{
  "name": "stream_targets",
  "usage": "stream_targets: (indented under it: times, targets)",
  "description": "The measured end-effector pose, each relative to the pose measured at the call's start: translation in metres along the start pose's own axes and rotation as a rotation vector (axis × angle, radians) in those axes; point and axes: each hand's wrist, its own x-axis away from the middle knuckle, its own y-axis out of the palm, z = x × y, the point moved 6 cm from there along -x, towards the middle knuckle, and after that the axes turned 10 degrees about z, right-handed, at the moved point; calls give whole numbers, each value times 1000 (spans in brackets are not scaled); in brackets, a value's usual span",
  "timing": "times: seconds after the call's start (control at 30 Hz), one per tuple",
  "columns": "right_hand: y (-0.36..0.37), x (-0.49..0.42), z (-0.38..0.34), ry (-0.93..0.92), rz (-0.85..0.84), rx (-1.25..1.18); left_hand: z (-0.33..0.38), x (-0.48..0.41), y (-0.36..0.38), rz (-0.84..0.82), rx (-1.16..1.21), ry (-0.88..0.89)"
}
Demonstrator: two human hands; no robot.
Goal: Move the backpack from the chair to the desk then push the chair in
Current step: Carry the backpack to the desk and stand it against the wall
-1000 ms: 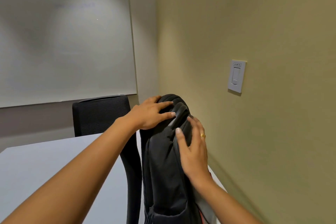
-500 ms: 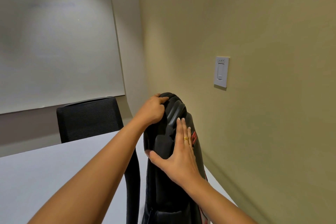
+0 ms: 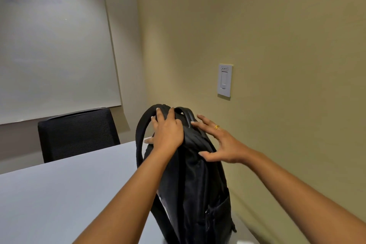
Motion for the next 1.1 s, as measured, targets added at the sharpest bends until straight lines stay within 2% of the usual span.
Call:
stream_targets:
  times: [0.07,0.17,0.27,0.37,0.53,0.63,0.7,0.8,0.97,1.03,1.1]
  targets:
    - [-21,-1,7,-30,-26,89,13,3,14,9,8,21]
    - [-47,7,22,-22,30,210,35,6,38,-3,1,76]
    - [-64,24,35,31,170,327,53,10,61,-27,-38,153]
    - [-79,43,43,106,379,460,59,21,82,-64,-65,231]
    - [-69,69,34,174,619,434,41,19,98,-146,174,240]
    - [-48,69,20,172,638,404,25,11,101,-239,402,173]
    - [-33,64,15,190,601,374,19,7,100,-273,454,151]
    - [-24,56,8,197,634,367,23,3,86,-199,279,234]
    - [-32,51,-4,147,824,420,53,6,50,164,-334,499]
    - [-34,46,-6,106,865,424,52,9,48,224,-408,570]
    - [-31,35,-5,96,821,420,36,11,60,129,-332,562]
